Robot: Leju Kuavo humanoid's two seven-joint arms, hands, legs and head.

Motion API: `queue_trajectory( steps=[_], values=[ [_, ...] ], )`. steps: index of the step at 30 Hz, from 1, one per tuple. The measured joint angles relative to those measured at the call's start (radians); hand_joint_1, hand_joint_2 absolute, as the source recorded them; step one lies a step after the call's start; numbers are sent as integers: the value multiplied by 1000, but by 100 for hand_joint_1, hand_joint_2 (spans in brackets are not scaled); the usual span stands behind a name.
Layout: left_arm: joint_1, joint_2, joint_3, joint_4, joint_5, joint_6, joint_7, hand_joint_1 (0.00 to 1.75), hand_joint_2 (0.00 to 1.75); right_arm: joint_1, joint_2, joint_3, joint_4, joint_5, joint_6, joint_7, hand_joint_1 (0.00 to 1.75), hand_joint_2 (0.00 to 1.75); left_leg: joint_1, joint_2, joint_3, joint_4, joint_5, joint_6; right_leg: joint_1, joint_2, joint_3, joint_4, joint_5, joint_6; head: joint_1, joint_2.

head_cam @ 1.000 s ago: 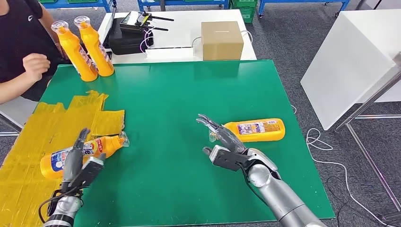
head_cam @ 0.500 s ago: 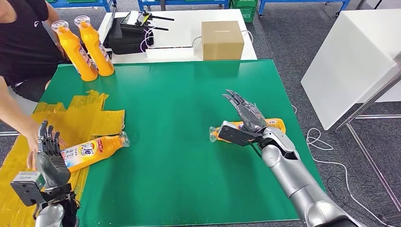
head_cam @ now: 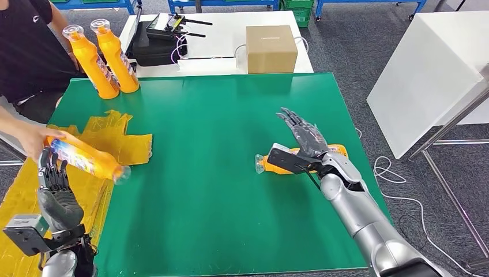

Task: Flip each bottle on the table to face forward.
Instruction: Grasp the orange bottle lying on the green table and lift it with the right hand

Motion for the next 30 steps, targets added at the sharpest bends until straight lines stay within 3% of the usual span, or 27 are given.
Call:
queue_trajectory(
  steps=[3,7,13,18,30],
  values=[
    [3,-10,-20,-19,1,1,0,0,0,-57,-1,-3,75,23,31,14,0,175,0,0,0,0,0,0,0,0,0,0,0,0,0,0],
    [4,-15,-46,-31,7,12,-4,0,0,-115,-17,1,173,17,146,-10,0,175,0,-1,0,1,0,0,0,-1,0,0,0,0,0,0],
    [0,-15,-55,-31,19,17,-17,0,0,-207,-99,44,281,9,362,-19,0,175,0,-1,0,1,0,0,-1,-1,0,0,0,0,0,0],
    [-3,-14,-55,-30,21,17,-19,0,0,-262,-139,87,329,8,376,-2,0,175,0,-1,0,1,0,0,0,-1,0,0,0,0,0,0],
    [-14,-14,-62,-25,27,17,-19,0,0,-310,-164,192,392,-19,417,29,0,175,0,-1,0,1,0,0,0,-1,0,0,0,0,0,0]
  ],
)
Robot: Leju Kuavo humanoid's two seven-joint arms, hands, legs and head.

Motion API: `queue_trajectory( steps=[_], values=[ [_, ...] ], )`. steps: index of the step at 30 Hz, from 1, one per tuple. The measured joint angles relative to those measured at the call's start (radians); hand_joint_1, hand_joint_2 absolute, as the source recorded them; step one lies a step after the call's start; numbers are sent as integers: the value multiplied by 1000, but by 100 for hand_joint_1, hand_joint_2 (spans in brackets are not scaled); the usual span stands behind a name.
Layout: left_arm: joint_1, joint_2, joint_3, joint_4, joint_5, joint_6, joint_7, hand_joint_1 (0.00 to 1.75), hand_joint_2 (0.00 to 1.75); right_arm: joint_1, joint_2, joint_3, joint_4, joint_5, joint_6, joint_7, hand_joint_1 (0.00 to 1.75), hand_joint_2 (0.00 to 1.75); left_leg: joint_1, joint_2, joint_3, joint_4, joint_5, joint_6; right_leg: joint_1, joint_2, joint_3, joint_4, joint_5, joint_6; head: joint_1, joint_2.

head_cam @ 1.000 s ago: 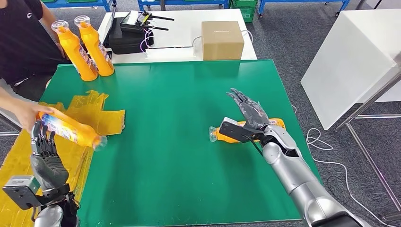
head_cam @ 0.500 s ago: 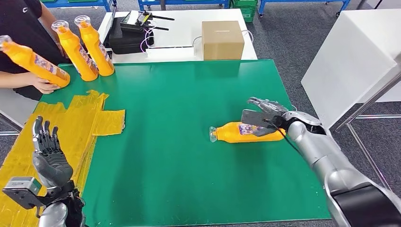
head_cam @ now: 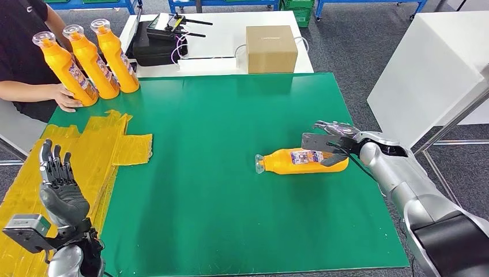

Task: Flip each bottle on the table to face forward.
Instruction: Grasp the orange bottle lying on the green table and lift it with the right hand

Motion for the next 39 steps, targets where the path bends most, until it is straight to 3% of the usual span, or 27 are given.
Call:
queue_trajectory(
  steps=[10,24,28,39],
  values=[
    [-25,0,-15,19,12,-6,1,0,0,6,13,83,55,6,6,22,0,175,0,0,0,0,0,0,0,0,0,0,0,0,0,0],
    [-62,0,-56,44,32,-20,18,0,0,66,99,155,137,40,-37,83,4,175,0,1,3,0,0,0,2,0,2,0,0,0,0,0],
    [-70,0,-63,46,33,-20,22,0,0,66,111,161,146,42,-37,86,171,175,0,1,5,0,0,0,2,0,4,0,0,0,0,0],
    [-67,2,-65,53,45,-14,23,0,0,70,113,159,153,8,-68,86,175,175,0,1,8,0,0,0,2,0,8,-1,0,0,0,0]
  ],
)
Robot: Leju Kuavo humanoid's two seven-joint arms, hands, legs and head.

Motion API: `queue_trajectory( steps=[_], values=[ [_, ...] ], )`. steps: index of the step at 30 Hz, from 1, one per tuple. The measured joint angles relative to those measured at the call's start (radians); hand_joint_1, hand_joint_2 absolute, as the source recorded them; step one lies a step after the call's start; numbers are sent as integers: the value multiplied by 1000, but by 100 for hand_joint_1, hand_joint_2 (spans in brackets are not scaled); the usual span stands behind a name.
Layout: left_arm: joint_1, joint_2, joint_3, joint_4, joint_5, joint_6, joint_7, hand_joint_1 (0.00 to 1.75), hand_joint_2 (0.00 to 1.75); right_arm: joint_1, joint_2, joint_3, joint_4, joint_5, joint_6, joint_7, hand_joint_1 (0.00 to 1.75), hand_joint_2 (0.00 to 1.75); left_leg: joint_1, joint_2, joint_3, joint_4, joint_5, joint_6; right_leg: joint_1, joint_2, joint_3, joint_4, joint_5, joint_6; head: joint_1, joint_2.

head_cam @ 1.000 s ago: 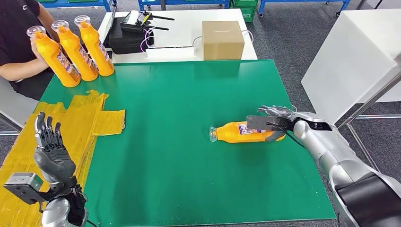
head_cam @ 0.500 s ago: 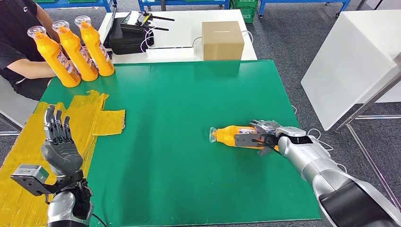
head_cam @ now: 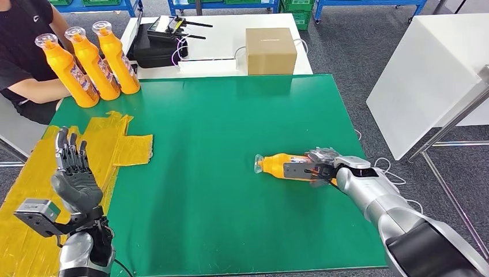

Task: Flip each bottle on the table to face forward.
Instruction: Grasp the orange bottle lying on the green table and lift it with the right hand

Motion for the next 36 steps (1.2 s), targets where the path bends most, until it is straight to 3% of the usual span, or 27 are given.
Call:
queue_trajectory(
  steps=[20,25,29,33,36],
  values=[
    [9,3,0,2,5,-1,0,0,0,1,0,-9,0,-5,-8,0,175,175,0,0,0,0,0,0,0,0,0,0,0,0,0,0],
    [16,3,0,2,21,-11,11,0,0,8,2,-19,-2,-26,-48,-24,175,175,0,0,0,0,0,0,0,0,0,0,0,0,0,0],
    [77,-2,-1,-21,89,-63,80,0,175,74,5,-85,-74,-131,-193,-147,175,175,1,2,-2,-1,-1,0,0,2,0,0,0,0,0,0],
    [206,-51,-21,-91,95,-107,104,0,175,244,34,-189,-358,-235,-247,-240,175,175,2,5,-5,0,-3,0,1,5,-5,0,0,0,0,0],
    [293,-95,-93,-169,67,-64,96,0,175,321,89,-223,-612,-274,-237,-168,175,175,2,4,-11,0,-2,0,1,4,-13,1,0,0,0,0]
  ],
)
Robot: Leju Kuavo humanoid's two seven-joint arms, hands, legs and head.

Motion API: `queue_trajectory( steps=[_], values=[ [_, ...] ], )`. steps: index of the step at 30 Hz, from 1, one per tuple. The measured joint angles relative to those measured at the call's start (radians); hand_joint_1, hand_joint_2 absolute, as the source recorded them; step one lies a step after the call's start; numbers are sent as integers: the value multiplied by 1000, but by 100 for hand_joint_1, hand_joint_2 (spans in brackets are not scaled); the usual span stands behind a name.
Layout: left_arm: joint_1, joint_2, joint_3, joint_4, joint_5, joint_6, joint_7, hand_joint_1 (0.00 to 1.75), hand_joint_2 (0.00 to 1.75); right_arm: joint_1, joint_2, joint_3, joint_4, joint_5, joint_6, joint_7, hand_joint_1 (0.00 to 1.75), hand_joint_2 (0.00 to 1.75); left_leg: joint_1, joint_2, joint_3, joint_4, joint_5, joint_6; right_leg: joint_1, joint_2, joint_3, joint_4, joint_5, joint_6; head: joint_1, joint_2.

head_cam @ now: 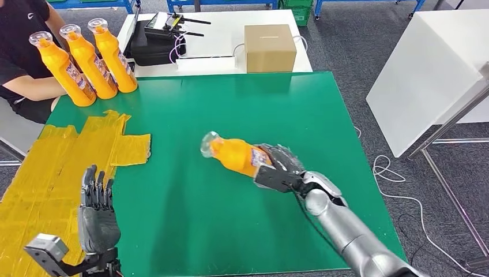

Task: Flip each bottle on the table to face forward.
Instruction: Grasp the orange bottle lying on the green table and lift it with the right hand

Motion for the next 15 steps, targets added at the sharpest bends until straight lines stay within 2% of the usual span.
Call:
queue_trajectory(
  steps=[2,5,15],
  values=[
    [18,-5,-51,-34,9,31,2,0,175,-1,34,-1,-91,-22,5,24,175,175,0,-2,-1,0,1,0,0,-2,0,0,0,0,0,0],
    [19,-6,-101,-61,23,59,7,0,175,-17,81,-1,-142,-45,9,25,175,175,0,-3,-1,0,1,0,0,-2,2,0,0,0,0,0],
    [1,-4,-164,-73,40,76,14,0,175,-22,176,8,-125,-51,6,6,175,175,0,-3,1,0,1,0,0,-3,2,0,0,0,0,0]
  ],
)
